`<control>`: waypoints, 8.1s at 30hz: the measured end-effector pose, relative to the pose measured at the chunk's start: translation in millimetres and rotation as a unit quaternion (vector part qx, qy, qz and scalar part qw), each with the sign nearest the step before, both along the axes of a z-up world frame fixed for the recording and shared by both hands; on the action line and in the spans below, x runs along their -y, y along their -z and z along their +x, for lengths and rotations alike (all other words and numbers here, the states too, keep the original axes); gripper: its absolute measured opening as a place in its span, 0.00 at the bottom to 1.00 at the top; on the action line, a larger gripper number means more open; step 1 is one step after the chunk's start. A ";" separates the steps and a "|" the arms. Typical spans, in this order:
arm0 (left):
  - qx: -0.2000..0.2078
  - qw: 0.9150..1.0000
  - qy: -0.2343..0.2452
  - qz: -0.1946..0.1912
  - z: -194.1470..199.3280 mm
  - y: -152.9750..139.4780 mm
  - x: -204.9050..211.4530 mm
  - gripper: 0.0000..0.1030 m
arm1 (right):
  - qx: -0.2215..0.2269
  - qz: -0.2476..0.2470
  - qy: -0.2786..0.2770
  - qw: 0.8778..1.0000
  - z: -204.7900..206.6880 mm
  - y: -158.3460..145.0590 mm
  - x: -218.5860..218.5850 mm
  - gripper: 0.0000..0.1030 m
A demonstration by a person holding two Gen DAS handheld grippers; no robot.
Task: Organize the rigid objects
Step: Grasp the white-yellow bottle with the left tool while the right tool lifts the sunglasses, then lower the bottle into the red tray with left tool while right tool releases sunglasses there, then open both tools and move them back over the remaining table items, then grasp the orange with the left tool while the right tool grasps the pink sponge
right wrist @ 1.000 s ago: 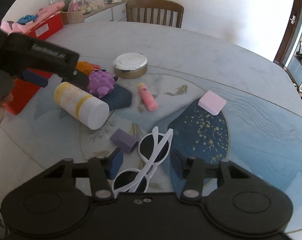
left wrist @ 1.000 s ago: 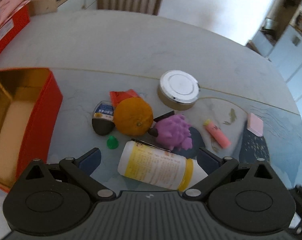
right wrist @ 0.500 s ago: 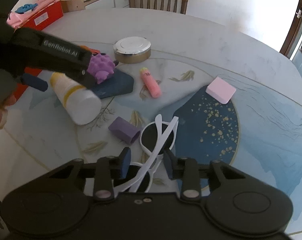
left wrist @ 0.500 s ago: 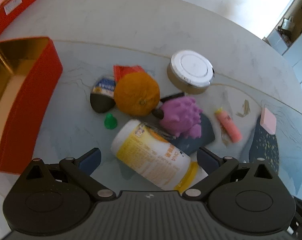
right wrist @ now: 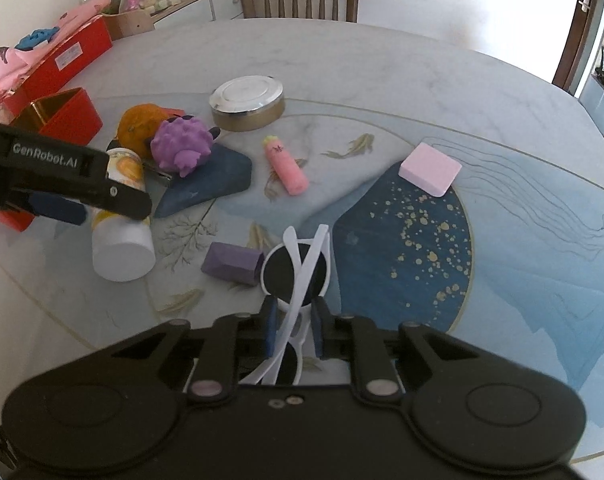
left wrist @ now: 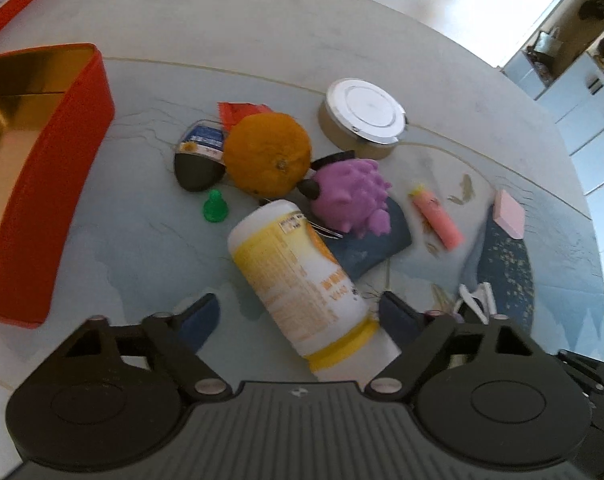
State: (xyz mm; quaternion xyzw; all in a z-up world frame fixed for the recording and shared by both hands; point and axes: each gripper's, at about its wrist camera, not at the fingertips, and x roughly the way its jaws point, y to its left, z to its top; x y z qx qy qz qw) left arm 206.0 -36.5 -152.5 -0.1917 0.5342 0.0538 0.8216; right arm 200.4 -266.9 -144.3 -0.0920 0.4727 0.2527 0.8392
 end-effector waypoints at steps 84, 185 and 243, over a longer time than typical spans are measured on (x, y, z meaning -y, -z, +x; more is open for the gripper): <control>-0.004 0.992 0.084 0.094 -10.1 -25.7 -265.4 0.45 | 0.031 0.050 -0.069 0.996 16.9 -37.9 -344.7 0.04; 0.115 0.985 0.016 0.127 36.9 -28.3 -26.1 0.82 | 0.051 0.068 0.131 0.988 73.3 -26.2 42.5 0.96; 0.113 0.992 0.002 0.053 20.8 -39.9 -36.1 0.50 | 0.046 0.074 0.099 0.991 50.2 -61.6 15.1 0.44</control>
